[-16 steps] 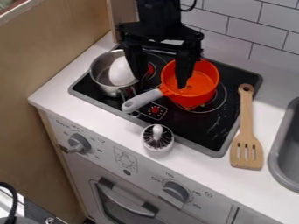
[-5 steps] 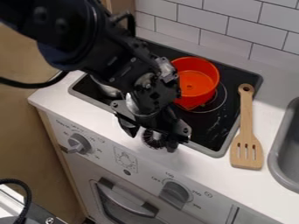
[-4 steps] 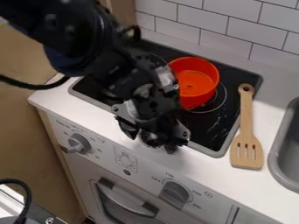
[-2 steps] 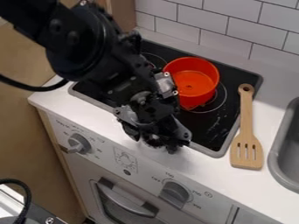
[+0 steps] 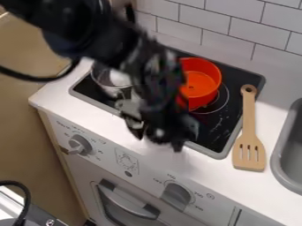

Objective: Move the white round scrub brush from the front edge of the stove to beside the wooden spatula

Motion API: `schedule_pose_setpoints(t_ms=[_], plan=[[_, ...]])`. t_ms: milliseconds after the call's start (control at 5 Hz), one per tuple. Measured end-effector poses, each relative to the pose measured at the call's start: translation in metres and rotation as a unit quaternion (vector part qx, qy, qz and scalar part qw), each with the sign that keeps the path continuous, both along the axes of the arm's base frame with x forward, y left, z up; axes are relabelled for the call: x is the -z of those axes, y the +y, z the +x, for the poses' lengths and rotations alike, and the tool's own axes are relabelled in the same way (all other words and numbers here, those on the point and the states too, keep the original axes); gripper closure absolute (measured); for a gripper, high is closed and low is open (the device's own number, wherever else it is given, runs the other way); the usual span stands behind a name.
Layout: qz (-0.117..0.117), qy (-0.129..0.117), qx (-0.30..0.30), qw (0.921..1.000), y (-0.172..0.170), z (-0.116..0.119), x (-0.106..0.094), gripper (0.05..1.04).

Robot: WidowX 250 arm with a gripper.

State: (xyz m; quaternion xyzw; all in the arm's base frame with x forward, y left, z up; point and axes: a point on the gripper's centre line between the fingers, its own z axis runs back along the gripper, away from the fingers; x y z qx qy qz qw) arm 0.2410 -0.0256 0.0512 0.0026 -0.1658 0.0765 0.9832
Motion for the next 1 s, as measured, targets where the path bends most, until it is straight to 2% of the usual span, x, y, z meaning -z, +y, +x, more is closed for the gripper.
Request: schedule_pose_setpoints(t_ms=[200, 400, 1000], plan=[[-0.016, 0.023, -0.02, 0.9994, -0.006, 0.01, -0.023, 0.216], [-0.019, 0.011, -0.033, 0.9992, -0.009, 0.024, -0.036, 0.216], [-0.011, 0.007, -0.11, 0.9939, -0.039, 0.06, -0.03, 0.216]])
